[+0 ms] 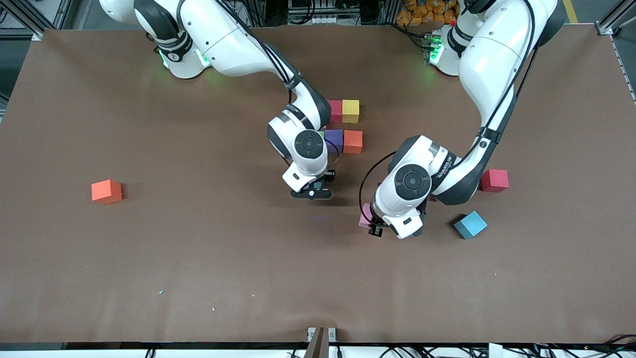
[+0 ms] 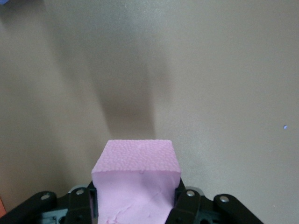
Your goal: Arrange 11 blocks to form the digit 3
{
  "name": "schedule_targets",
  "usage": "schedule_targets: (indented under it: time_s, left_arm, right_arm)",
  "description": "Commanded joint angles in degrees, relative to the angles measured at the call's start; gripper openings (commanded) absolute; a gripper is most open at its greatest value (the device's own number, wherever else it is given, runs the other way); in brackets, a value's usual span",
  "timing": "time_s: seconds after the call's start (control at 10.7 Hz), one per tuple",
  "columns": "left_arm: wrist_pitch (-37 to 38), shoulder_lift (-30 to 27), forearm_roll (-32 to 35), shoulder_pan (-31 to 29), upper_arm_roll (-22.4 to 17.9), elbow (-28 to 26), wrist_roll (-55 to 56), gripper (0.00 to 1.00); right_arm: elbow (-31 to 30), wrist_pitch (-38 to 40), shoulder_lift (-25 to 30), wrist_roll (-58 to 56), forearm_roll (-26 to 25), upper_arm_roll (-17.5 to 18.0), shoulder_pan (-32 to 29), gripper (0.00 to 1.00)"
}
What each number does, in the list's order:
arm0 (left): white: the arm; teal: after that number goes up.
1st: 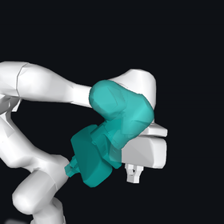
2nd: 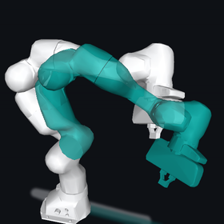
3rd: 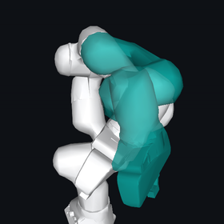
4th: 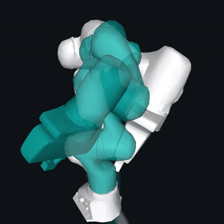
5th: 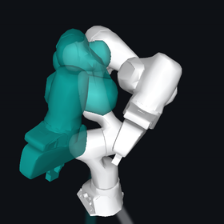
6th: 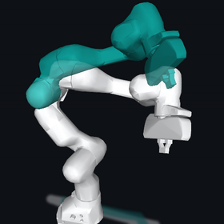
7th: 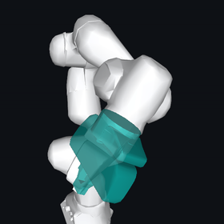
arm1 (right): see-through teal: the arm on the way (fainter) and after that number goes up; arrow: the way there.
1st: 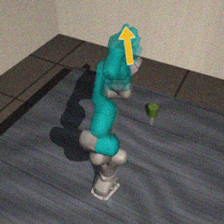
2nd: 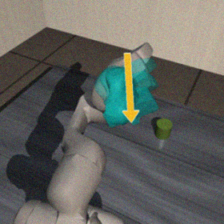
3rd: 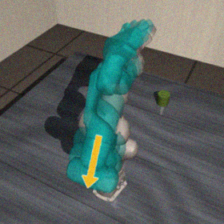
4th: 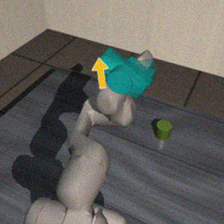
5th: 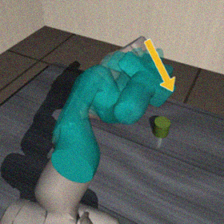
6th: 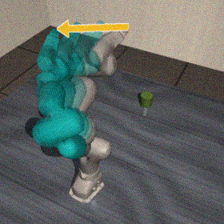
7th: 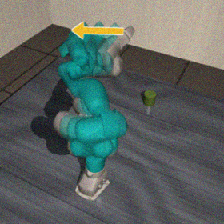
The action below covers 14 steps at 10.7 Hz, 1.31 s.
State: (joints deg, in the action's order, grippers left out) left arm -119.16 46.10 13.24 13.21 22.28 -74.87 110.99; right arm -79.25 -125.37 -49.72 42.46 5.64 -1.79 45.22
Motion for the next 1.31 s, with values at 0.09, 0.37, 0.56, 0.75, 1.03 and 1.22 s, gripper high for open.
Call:
schedule_targets:
  time_s: [0.09, 0.37, 0.56, 0.75, 1.03, 1.22]
  left_arm:
    - [1.39, -0.93, -0.41, -0.46, -0.22, -0.98, 0.45, 0.00]
    - [1.39, -0.75, -1.11, -0.37, -0.22, -0.98, 0.45, 0.00]
    - [1.47, -0.22, -1.20, -0.29, -0.22, -1.15, 0.45, 0.00]
    - [2.43, -0.13, -1.29, -0.02, -0.22, -1.24, 0.54, 0.00]
    - [3.58, -0.22, -0.94, -0.11, -0.22, -1.16, 0.54, 0.00]
    - [3.58, -0.13, -0.76, -0.02, -0.22, -1.24, 0.45, 0.00]
  right_arm:
    - [-0.12, 0.30, -2.93, 1.84, 0.77, 1.79, 0.22, 0.00]
    - [-0.20, 0.30, -2.93, 1.84, 0.77, 2.05, 0.22, 0.00]
    - [-0.20, 0.30, -3.01, 1.84, 0.69, 2.05, 0.22, 0.00]
    - [-0.12, 0.22, -3.02, 1.75, 0.69, 2.05, 0.22, 0.12]
    - [-0.12, 0.13, -3.02, 1.75, 0.69, 1.97, 0.22, 1.00]
    - [-0.12, 0.04, -3.02, 1.66, 0.51, 1.97, 0.31, 1.00]
